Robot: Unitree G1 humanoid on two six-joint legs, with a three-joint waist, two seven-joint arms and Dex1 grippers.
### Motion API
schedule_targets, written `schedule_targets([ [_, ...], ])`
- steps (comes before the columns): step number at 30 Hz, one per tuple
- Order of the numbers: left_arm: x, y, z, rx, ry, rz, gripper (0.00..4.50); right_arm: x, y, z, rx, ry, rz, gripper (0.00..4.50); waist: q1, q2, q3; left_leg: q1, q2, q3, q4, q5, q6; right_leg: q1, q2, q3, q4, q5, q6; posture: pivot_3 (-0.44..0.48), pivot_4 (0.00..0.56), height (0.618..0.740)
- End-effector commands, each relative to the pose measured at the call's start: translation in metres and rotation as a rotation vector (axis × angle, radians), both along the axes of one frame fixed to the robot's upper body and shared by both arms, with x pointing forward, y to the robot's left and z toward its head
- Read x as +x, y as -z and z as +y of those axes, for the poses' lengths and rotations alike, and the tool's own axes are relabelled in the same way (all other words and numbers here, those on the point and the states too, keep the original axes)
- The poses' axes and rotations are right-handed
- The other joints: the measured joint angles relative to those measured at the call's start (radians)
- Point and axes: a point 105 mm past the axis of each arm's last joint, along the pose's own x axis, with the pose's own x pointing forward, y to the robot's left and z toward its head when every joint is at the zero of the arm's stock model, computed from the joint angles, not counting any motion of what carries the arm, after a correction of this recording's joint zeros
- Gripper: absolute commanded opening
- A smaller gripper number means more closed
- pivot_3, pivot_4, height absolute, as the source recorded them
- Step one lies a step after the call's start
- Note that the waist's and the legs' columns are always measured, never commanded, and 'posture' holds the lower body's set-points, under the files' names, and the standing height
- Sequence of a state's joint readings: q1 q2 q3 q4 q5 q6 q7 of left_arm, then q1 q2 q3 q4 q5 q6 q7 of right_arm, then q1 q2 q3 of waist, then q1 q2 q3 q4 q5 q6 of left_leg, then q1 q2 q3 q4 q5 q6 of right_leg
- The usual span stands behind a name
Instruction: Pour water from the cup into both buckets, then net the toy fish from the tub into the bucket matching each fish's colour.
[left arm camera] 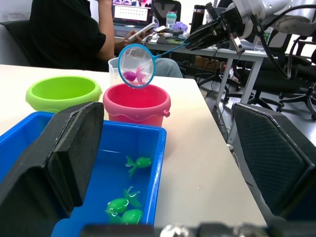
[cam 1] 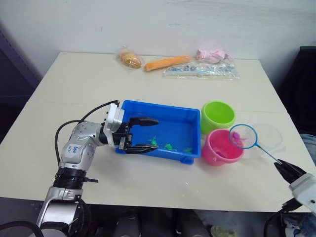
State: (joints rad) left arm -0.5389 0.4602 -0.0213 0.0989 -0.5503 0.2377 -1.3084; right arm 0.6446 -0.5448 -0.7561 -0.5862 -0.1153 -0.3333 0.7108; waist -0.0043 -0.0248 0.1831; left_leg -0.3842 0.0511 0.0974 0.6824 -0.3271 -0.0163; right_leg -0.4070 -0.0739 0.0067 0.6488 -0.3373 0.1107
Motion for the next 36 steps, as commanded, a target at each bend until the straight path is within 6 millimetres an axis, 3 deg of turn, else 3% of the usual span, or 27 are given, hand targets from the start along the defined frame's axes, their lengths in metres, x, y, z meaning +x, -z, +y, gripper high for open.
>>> schedule_targets([
  [1, -0.002, -0.003, -0.001, -0.01, -0.004, -0.024, 4.46, -0.002, -0.001, 0.002, -0.101, -0.039, -0.058, 0.0, 0.001, 0.0, 0.0, 0.0, 0.0, 0.0, 0.0, 0.0, 0.0, 0.0, 0.0, 0.0, 0.0, 0.0, 0.0, 0.0, 0.15, 0.74],
  [5, -0.003, -0.003, -0.002, -0.019, -0.014, -0.022, 4.46, -0.004, 0.008, 0.005, -0.294, -0.084, -0.098, 0.0, 0.001, 0.0, 0.0, 0.0, 0.0, 0.0, 0.0, 0.001, -0.001, 0.0, 0.0, 0.0, 0.001, 0.0, 0.0, 0.0, 0.15, 0.74],
  [10, -0.005, -0.002, -0.003, -0.03, -0.029, -0.014, 4.46, -0.007, 0.004, 0.003, -0.443, -0.101, -0.222, 0.0, -0.001, 0.0, 0.0, 0.001, 0.0, 0.0, 0.0, 0.001, -0.002, 0.0, -0.001, 0.0, 0.002, 0.0, 0.0, 0.0, 0.15, 0.74],
  [15, -0.007, -0.001, -0.006, -0.033, -0.025, -0.005, 4.46, -0.002, 0.0, 0.008, -0.524, -0.107, -0.317, 0.0, -0.002, 0.0, 0.0, 0.005, 0.0, 0.0, 0.0, 0.002, -0.002, 0.003, -0.001, 0.0, 0.003, -0.001, -0.001, 0.0, 0.15, 0.74],
  [18, -0.006, -0.003, -0.007, -0.035, -0.027, -0.006, 4.46, 0.001, 0.002, 0.009, -0.58, -0.111, -0.341, 0.0, -0.004, 0.0, 0.0, 0.016, 0.0, 0.0, -0.002, 0.001, -0.003, 0.015, -0.001, -0.001, 0.001, -0.002, -0.003, 0.0, 0.15, 0.74],
  [20, -0.004, -0.004, -0.007, -0.036, -0.028, -0.008, 4.46, 0.004, 0.014, 0.006, -0.543, -0.088, -0.287, 0.0, -0.004, 0.0, 0.0, 0.016, 0.0, -0.001, -0.002, 0.001, -0.003, 0.016, -0.002, -0.001, 0.001, -0.002, -0.003, 0.0, 0.15, 0.74],
  [24, -0.003, -0.005, -0.007, -0.037, -0.029, -0.011, 4.46, 0.004, 0.007, 0.004, -0.53, -0.04, -0.343, 0.0, -0.004, 0.0, 0.0, 0.016, -0.001, -0.001, -0.002, 0.001, -0.003, 0.015, -0.002, 0.0, 0.002, -0.002, -0.003, 0.0, 0.15, 0.74],
  [26, -0.003, -0.005, -0.005, -0.034, -0.033, -0.009, 4.46, 0.006, 0.002, 0.007, -0.362, -0.049, -0.338, 0.0, -0.006, 0.0, 0.0, 0.016, -0.001, -0.001, -0.002, 0.001, -0.003, 0.015, -0.002, -0.001, 0.002, -0.002, -0.003, 0.0, 0.15, 0.74],
  [29, -0.001, -0.003, 0.005, -0.018, -0.063, 0.0, 4.46, 0.01, -0.014, 0.028, -0.089, -0.136, -0.29, 0.0, -0.017, 0.0, 0.0, 0.016, 0.0, -0.001, -0.002, 0.001, -0.002, 0.016, -0.003, 0.0, 0.002, -0.002, -0.003, 0.0, 0.15, 0.74],
  [32, 0.002, -0.001, 0.014, -0.007, -0.094, 0.007, 4.46, 0.017, -0.037, 0.043, 0.032, -0.206, -0.278, 0.0, -0.03, 0.0, 0.0, 0.016, 0.001, -0.001, -0.002, 0.001, -0.001, 0.016, -0.003, 0.0, 0.004, -0.002, -0.003, 0.0, 0.15, 0.74],
  [34, 0.004, 0.001, 0.023, 0.003, -0.126, 0.009, 4.46, 0.025, -0.048, 0.06, 0.187, -0.286, -0.186, 0.0, -0.029, 0.0, 0.0, 0.017, 0.002, -0.002, -0.002, 0.001, -0.001, 0.016, -0.003, 0.0, 0.004, -0.002, -0.003, 0.0, 0.15, 0.74],
  [36, 0.007, 0.003, 0.033, 0.015, -0.17, 0.009, 4.46, 0.036, -0.046, 0.078, 0.328, -0.34, 0.015, 0.0, -0.029, 0.0, 0.0, 0.017, 0.006, -0.002, -0.002, 0.001, -0.001, 0.016, -0.003, 0.0, 0.004, -0.002, -0.003, 0.0, 0.15, 0.74],
])
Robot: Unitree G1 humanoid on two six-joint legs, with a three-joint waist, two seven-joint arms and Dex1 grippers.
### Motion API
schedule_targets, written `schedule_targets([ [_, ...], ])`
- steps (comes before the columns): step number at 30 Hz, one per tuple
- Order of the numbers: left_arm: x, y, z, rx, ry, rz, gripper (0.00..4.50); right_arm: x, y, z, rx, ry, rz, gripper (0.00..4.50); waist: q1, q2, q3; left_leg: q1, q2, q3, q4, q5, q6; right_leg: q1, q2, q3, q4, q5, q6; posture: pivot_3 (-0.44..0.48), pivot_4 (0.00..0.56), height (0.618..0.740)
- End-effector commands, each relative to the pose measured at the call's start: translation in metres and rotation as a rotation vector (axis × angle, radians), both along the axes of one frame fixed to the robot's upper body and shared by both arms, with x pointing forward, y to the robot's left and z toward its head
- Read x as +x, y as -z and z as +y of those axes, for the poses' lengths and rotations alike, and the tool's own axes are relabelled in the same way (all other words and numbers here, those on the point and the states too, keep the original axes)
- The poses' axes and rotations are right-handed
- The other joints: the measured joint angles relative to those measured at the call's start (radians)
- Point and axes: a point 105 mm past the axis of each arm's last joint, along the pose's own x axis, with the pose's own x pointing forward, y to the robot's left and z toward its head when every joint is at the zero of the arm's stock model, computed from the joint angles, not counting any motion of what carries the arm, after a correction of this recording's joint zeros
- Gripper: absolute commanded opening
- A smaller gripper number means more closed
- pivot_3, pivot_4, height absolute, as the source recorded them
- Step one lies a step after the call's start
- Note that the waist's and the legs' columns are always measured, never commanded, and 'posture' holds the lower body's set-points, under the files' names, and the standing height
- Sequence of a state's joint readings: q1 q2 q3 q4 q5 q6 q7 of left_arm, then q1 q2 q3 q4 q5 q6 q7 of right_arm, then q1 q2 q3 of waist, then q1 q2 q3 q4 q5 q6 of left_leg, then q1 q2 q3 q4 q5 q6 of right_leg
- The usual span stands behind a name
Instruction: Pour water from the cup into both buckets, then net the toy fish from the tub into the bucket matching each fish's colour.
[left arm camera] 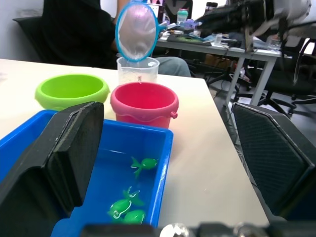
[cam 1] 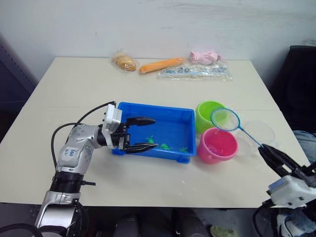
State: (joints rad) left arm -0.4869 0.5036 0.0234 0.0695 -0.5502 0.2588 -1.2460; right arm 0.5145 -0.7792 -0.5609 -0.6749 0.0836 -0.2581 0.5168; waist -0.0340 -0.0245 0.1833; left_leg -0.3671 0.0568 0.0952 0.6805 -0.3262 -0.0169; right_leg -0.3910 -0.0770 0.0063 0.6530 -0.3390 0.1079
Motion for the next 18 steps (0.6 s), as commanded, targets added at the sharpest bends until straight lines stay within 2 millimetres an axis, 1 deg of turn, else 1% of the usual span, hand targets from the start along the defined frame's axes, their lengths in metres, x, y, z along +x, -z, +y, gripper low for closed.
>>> schedule_targets([
  [1, 0.004, 0.0, 0.018, 0.01, -0.069, -0.016, 4.46, 0.009, 0.001, 0.026, 0.151, -0.114, 0.285, 0.0, 0.003, 0.0, 0.0, 0.0, 0.0, -0.001, 0.0, -0.002, 0.004, 0.0, 0.0, 0.0, 0.0, 0.0, 0.0, 0.0, 0.15, 0.74],
  [3, 0.004, 0.001, 0.022, 0.016, -0.093, -0.018, 4.46, 0.015, 0.003, 0.033, 0.149, -0.135, 0.381, 0.0, 0.006, 0.0, 0.0, -0.001, 0.001, -0.002, 0.0, -0.003, 0.005, 0.0, 0.0, 0.0, 0.0, 0.0, 0.0, 0.0, 0.15, 0.74],
  [4, 0.003, 0.002, 0.025, 0.023, -0.104, -0.019, 4.46, 0.019, 0.004, 0.038, 0.112, -0.156, 0.418, 0.0, 0.009, 0.0, 0.0, -0.002, 0.001, -0.002, 0.0, -0.003, 0.005, -0.001, -0.001, 0.0, -0.001, 0.0, 0.0, 0.0, 0.15, 0.74],
  [6, 0.002, 0.003, 0.029, 0.035, -0.116, -0.022, 4.46, 0.03, 0.003, 0.04, 0.07, -0.141, 0.469, 0.0, 0.009, 0.0, 0.0, -0.003, 0.001, -0.003, 0.001, -0.003, 0.006, -0.001, -0.001, 0.0, -0.001, 0.0, 0.0, 0.0, 0.15, 0.74],
  [9, 0.001, 0.003, 0.032, 0.032, -0.136, -0.027, 4.46, 0.048, 0.0, 0.04, -0.113, -0.128, 0.468, 0.0, 0.007, 0.0, 0.0, -0.004, 0.0, -0.003, 0.001, -0.003, 0.006, -0.001, -0.002, -0.001, -0.003, 0.0, 0.0, 0.0, 0.15, 0.74],
  [11, 0.002, 0.003, 0.031, 0.026, -0.144, -0.036, 4.46, 0.061, -0.001, 0.038, -0.276, -0.137, 0.434, 0.0, 0.007, 0.0, 0.0, -0.004, 0.0, -0.002, 0.0, -0.004, 0.007, -0.001, -0.003, -0.001, -0.004, 0.0, 0.0, 0.0, 0.15, 0.74],
  [13, 0.003, 0.002, 0.028, 0.017, -0.146, -0.043, 4.46, 0.072, 0.003, 0.036, -0.404, -0.151, 0.439, 0.0, 0.006, 0.0, 0.001, -0.004, 0.0, -0.001, 0.0, -0.004, 0.007, -0.001, -0.003, -0.002, -0.006, 0.0, 0.0, 0.0, 0.15, 0.74],
  [15, 0.002, 0.003, 0.027, 0.018, -0.143, -0.043, 4.46, 0.081, 0.006, 0.033, -0.468, -0.143, 0.469, 0.0, 0.006, 0.001, 0.001, -0.005, 0.0, 0.0, 0.0, -0.004, 0.007, -0.002, -0.003, -0.003, -0.006, 0.0, 0.0, 0.0, 0.15, 0.74],
  [18, 0.002, 0.006, 0.028, 0.022, -0.144, -0.043, 4.46, 0.091, 0.004, 0.041, -0.49, -0.161, 0.476, 0.0, 0.006, 0.001, 0.001, -0.006, 0.0, 0.002, 0.0, -0.003, 0.005, -0.004, -0.002, -0.003, -0.007, 0.0, 0.0, 0.0, 0.15, 0.74],
])
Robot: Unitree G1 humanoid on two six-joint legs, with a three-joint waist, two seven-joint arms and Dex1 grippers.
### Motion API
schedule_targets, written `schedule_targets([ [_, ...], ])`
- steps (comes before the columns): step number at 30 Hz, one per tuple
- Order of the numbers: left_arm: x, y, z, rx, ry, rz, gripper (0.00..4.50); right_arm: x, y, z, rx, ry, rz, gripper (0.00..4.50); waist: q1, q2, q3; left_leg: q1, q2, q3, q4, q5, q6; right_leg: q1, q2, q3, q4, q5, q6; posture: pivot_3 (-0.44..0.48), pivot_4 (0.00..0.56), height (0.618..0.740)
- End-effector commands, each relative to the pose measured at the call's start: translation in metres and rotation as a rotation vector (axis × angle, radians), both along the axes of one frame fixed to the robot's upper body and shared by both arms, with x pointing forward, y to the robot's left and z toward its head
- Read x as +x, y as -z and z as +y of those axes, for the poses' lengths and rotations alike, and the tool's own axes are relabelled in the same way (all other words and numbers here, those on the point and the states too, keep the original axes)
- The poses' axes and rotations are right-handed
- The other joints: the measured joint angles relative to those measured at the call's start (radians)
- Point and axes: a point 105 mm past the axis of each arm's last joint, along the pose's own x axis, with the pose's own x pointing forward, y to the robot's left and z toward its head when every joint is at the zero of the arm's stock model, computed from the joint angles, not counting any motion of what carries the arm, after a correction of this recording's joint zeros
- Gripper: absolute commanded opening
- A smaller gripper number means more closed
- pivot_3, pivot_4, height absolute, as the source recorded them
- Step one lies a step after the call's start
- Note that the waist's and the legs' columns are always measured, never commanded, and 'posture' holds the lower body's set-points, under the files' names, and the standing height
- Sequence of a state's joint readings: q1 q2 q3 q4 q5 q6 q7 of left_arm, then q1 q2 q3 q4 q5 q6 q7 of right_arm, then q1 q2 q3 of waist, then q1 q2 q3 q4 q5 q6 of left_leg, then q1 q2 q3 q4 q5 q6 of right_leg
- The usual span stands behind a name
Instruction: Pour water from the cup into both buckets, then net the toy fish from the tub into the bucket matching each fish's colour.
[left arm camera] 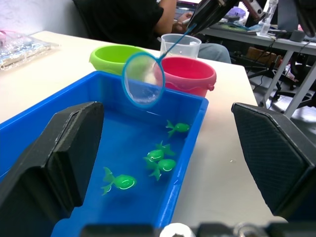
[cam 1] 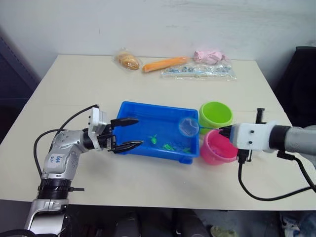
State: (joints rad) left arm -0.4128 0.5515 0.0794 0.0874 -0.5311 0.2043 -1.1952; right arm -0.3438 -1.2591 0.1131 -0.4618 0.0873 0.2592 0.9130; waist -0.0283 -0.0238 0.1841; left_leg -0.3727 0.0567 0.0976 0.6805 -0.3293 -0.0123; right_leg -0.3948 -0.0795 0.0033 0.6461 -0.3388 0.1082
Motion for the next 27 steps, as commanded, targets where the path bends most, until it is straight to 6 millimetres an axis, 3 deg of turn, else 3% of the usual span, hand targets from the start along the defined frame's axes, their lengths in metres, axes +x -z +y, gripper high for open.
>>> schedule_targets([
  [1, -0.002, -0.005, 0.001, 0.001, 0.005, -0.044, 4.46, 0.008, -0.005, 0.008, -0.037, -0.027, -0.007, 0.0, 0.0, 0.0, 0.0, 0.0, 0.0, 0.0, 0.0, 0.0, 0.0, 0.0, 0.0, 0.0, 0.0, 0.0, 0.0, 0.0, 0.15, 0.74],
  [5, 0.002, -0.005, -0.001, -0.015, 0.001, -0.053, 4.46, 0.009, -0.002, 0.026, -0.097, -0.08, 0.046, 0.0, -0.001, 0.0, 0.0, -0.001, 0.001, 0.001, 0.0, 0.0, 0.0, -0.001, 0.0, 0.0, 0.0, 0.0, 0.0, 0.0, 0.15, 0.74],
  [17, 0.007, -0.002, -0.005, -0.032, 0.006, -0.057, 4.46, 0.012, -0.006, 0.03, -0.322, -0.149, 0.083, 0.0, -0.001, 0.0, 0.0, -0.001, 0.001, 0.001, 0.001, -0.001, 0.0, -0.001, 0.0, -0.001, 0.0, 0.0, 0.0, 0.0, 0.15, 0.74],
  [23, 0.007, -0.001, -0.006, -0.038, 0.008, -0.059, 4.46, 0.024, -0.014, 0.044, -0.356, -0.19, 0.004, 0.0, -0.002, 0.0, 0.0, -0.001, 0.001, 0.002, 0.001, 0.0, 0.0, -0.002, 0.0, -0.001, 0.001, 0.0, 0.0, 0.0, 0.15, 0.74],
  [27, 0.007, -0.001, -0.005, -0.04, 0.007, -0.059, 4.46, 0.02, -0.009, 0.047, -0.43, -0.245, 0.06, 0.0, -0.002, 0.001, 0.0, -0.001, 0.001, 0.002, 0.001, 0.0, 0.0, -0.002, 0.0, -0.001, 0.001, 0.0, 0.0, 0.0, 0.15, 0.74],
])
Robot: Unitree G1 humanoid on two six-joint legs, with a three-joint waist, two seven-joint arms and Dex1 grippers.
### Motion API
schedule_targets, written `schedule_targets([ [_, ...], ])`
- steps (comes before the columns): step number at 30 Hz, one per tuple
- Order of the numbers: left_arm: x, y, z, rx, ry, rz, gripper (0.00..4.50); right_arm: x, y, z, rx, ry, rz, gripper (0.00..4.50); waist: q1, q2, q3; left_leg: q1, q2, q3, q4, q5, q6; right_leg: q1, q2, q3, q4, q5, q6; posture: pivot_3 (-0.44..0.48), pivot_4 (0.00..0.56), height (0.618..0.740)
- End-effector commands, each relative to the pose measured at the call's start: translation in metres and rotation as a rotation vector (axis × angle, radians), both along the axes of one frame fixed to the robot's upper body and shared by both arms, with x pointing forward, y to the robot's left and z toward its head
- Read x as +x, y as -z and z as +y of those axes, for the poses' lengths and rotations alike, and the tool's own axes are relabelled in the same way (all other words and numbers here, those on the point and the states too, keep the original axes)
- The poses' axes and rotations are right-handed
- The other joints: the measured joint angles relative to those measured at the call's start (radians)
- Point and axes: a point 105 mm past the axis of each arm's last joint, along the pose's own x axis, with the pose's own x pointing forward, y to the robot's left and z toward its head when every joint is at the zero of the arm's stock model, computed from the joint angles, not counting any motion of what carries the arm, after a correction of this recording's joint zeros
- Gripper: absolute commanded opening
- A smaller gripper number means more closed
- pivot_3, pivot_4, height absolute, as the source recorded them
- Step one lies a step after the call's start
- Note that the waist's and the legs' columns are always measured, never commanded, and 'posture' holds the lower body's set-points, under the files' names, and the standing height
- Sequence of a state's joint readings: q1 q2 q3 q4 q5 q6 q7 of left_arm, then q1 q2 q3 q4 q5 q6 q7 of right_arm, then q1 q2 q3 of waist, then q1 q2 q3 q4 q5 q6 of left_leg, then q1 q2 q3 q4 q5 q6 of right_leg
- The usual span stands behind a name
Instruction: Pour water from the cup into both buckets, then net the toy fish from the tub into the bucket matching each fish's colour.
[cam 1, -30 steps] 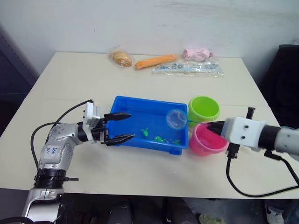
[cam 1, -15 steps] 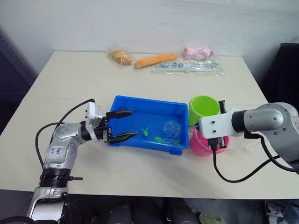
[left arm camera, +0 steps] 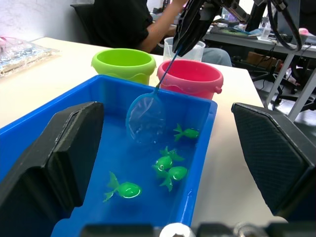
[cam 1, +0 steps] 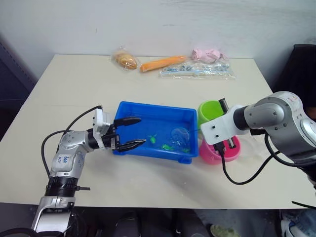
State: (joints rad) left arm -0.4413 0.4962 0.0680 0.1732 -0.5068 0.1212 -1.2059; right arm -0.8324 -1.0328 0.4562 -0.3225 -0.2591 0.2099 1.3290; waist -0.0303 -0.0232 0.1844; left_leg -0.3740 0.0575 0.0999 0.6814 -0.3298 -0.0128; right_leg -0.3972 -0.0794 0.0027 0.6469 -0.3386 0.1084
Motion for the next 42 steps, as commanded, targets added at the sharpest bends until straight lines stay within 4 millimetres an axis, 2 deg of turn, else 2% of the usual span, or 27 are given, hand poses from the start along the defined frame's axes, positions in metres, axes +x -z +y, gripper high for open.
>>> schedule_targets([
  [1, 0.0, -0.007, 0.002, -0.004, 0.005, -0.036, 4.46, -0.005, -0.004, 0.001, -0.073, -0.039, 0.011, 0.0, 0.0, 0.0, 0.0, 0.0, 0.0, 0.0, 0.0, 0.0, 0.0, 0.0, 0.0, 0.0, 0.0, 0.0, 0.0, 0.0, 0.15, 0.74],
  [9, -0.003, -0.004, 0.006, 0.047, 0.037, -0.039, 4.46, -0.004, -0.002, 0.008, -0.144, -0.041, 0.067, 0.0, -0.001, 0.0, 0.0, 0.0, 0.0, 0.0, 0.0, 0.0, 0.0, 0.0, 0.0, 0.0, 0.0, 0.0, 0.0, 0.0, 0.15, 0.74],
  [12, -0.003, -0.006, 0.012, 0.065, 0.039, -0.043, 4.46, -0.01, 0.001, 0.009, -0.148, -0.024, 0.145, 0.0, -0.001, 0.0, 0.0, 0.0, 0.0, 0.0, 0.0, 0.0, 0.0, 0.0, 0.0, 0.0, 0.0, 0.0, 0.0, 0.0, 0.15, 0.74],
  [16, -0.004, -0.007, 0.015, 0.072, 0.04, -0.042, 4.46, -0.017, 0.001, 0.01, -0.123, -0.009, 0.208, 0.0, 0.0, 0.0, 0.0, 0.0, 0.0, 0.0, 0.0, 0.0, 0.0, 0.0, 0.0, 0.0, 0.0, 0.0, 0.0, 0.0, 0.15, 0.74],
  [28, -0.004, -0.008, 0.015, 0.069, 0.035, -0.041, 4.46, -0.015, -0.013, 0.01, 0.03, 0.067, 0.267, 0.0, -0.002, 0.0, 0.0, 0.0, 0.001, 0.0, 0.0, 0.0, 0.0, 0.0, 0.0, 0.0, 0.001, 0.0, 0.0, 0.0, 0.15, 0.74],
  [36, -0.004, -0.006, 0.016, 0.066, 0.028, -0.036, 4.46, -0.003, -0.011, 0.001, 0.08, 0.099, 0.245, 0.0, -0.002, 0.0, 0.0, 0.0, 0.001, 0.0, 0.0, 0.0, 0.0, 0.0, 0.0, 0.0, 0.0, 0.0, 0.0, 0.0, 0.15, 0.74],
  [42, -0.004, -0.002, 0.025, 0.083, -0.006, -0.037, 4.46, 0.0, -0.003, 0.005, 0.081, 0.083, 0.21, 0.0, -0.002, 0.0, 0.0, 0.0, 0.001, 0.0, 0.0, 0.0, 0.0, -0.001, 0.0, 0.0, 0.0, 0.0, 0.0, 0.0, 0.15, 0.74],
])
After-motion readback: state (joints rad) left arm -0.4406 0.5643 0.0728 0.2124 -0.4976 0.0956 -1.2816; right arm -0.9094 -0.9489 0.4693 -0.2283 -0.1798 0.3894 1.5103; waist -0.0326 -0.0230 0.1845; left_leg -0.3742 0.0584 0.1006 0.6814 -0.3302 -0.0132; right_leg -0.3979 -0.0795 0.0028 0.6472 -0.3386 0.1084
